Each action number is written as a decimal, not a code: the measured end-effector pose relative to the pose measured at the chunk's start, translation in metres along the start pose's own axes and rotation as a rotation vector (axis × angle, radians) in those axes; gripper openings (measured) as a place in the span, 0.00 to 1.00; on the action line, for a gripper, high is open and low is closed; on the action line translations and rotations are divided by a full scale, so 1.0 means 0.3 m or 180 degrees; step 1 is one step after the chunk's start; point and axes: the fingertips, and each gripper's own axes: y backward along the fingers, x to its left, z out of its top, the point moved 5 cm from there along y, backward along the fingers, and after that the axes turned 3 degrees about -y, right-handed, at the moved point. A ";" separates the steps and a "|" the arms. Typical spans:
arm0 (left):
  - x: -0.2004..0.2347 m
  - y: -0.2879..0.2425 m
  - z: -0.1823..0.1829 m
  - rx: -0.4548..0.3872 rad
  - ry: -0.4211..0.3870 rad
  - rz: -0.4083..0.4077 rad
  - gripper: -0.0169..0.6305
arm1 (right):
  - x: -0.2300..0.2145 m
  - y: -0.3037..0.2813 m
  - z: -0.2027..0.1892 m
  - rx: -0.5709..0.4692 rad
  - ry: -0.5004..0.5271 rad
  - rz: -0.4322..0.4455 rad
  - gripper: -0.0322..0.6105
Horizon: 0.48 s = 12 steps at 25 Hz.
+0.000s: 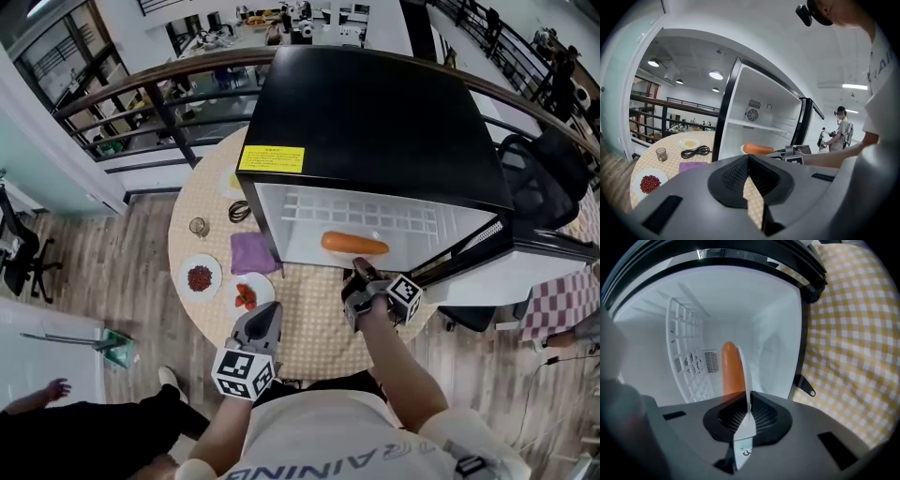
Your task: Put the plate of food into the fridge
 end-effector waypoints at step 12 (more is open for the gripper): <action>0.016 0.004 -0.017 0.0069 0.0014 0.0039 0.04 | -0.032 -0.189 0.081 -0.0275 -0.0025 -0.0098 0.11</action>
